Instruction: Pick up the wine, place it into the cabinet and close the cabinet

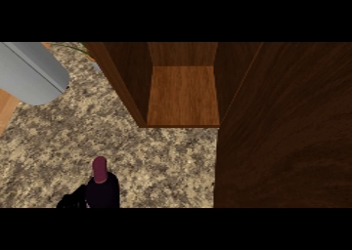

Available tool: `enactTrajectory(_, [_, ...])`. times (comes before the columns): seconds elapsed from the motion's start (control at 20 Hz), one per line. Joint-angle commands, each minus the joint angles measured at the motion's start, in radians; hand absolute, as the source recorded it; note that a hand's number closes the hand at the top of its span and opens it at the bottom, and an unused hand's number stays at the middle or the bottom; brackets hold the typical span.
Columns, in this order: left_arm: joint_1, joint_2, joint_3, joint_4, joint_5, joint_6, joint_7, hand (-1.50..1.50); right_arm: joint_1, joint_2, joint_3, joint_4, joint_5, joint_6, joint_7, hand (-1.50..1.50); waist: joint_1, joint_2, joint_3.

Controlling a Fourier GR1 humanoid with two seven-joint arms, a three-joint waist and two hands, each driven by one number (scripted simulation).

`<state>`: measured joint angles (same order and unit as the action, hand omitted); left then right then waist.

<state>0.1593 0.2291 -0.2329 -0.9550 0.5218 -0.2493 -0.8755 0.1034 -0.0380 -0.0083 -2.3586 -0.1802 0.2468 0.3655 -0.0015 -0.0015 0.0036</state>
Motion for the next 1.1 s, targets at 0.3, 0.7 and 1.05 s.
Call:
enactTrajectory(0.3, [0.061,-0.007,-0.043,-0.383,0.002,0.056,0.181,1.5,0.027,-0.022,-0.043,-0.038,-0.056,0.021,0.007,-1.5,0.001,0.0,-0.003])
enactTrajectory(0.7, [0.05,-0.026,-0.049,-0.677,0.027,0.192,0.413,1.5,0.006,-0.032,-0.057,-0.004,-0.088,0.026,0.028,-1.5,-0.001,0.0,-0.003])
enactTrajectory(1.05, [-0.056,-0.111,-0.048,-0.734,-0.041,0.33,0.513,1.5,0.036,0.01,-0.01,0.006,-0.026,0.014,-0.025,-1.5,-0.002,0.001,-0.003])
